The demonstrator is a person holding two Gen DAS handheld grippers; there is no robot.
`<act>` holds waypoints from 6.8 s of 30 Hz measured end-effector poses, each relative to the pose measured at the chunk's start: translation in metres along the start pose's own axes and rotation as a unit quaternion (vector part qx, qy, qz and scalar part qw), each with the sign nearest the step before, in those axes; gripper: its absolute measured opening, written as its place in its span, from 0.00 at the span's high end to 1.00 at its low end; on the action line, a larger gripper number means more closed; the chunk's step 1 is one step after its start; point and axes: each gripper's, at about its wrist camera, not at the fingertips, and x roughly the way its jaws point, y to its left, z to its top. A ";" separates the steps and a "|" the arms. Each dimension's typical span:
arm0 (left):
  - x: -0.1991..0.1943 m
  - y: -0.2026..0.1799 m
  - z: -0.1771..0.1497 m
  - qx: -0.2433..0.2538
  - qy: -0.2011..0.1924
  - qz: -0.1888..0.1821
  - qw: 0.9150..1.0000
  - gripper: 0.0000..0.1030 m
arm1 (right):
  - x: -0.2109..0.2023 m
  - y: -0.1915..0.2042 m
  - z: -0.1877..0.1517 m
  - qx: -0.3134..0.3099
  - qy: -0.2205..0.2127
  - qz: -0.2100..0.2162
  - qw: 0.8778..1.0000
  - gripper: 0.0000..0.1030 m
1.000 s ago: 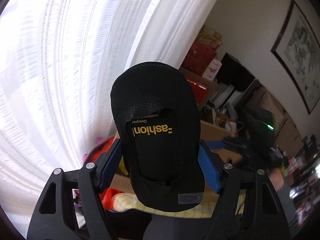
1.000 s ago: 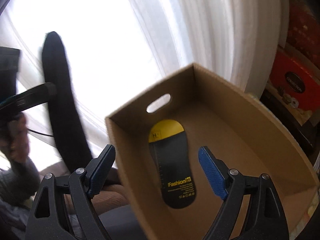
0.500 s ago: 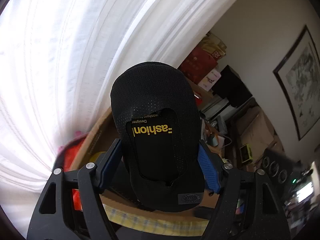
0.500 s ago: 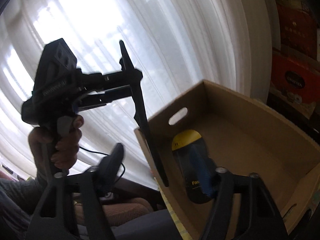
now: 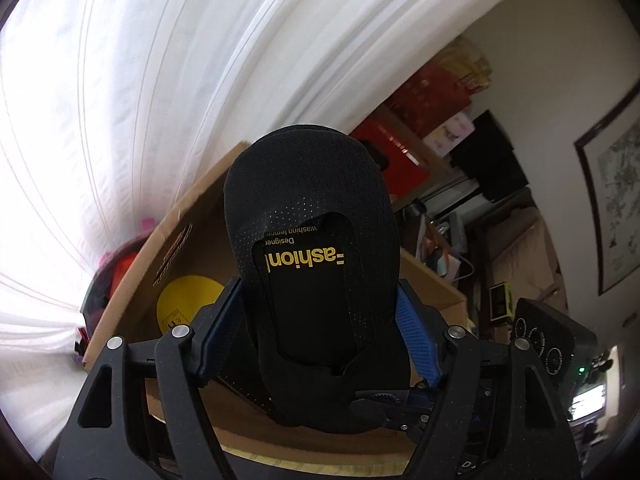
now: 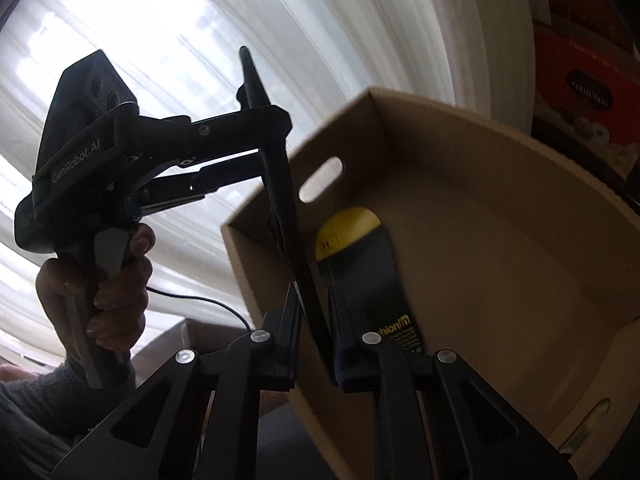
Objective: Organize objects
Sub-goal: 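Lower the insole and slipper into the box and open both grippers, then withdraw both grippers from the box back toward the table, then grasp the green bag of white beads with the right gripper, then lift the green bag and carry it toward the cardboard box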
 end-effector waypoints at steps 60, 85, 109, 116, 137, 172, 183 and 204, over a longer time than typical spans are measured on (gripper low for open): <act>-0.020 -0.017 -0.052 0.153 -0.021 0.063 0.986 0.14 | 0.006 -0.040 -0.013 0.057 0.033 -0.198 0.978 0.64; -0.002 -0.165 -0.141 0.323 0.017 -0.025 0.946 0.16 | -0.201 -0.048 -0.181 0.161 -0.133 -0.323 0.923 0.34; 0.100 -0.304 -0.255 0.410 0.118 -0.080 0.901 0.16 | -0.259 -0.136 -0.356 0.371 -0.177 -0.369 0.834 0.33; 0.147 -0.318 -0.272 0.407 0.166 -0.075 0.895 0.16 | -0.256 -0.161 -0.380 0.404 -0.190 -0.341 0.827 0.33; 0.212 -0.317 -0.299 0.382 0.245 -0.064 0.889 0.32 | -0.229 -0.197 -0.399 0.457 -0.240 -0.222 0.827 0.67; 0.071 -0.306 -0.231 0.386 0.138 -0.110 0.905 0.78 | -0.269 -0.088 -0.303 0.317 -0.294 -0.215 0.876 0.78; 0.020 -0.226 -0.157 0.350 0.086 -0.067 0.930 0.78 | -0.209 -0.043 -0.201 0.224 -0.258 -0.180 0.922 0.78; 0.051 -0.116 -0.122 0.290 0.118 -0.006 0.950 0.74 | -0.098 -0.043 -0.138 0.187 -0.163 -0.221 0.943 0.78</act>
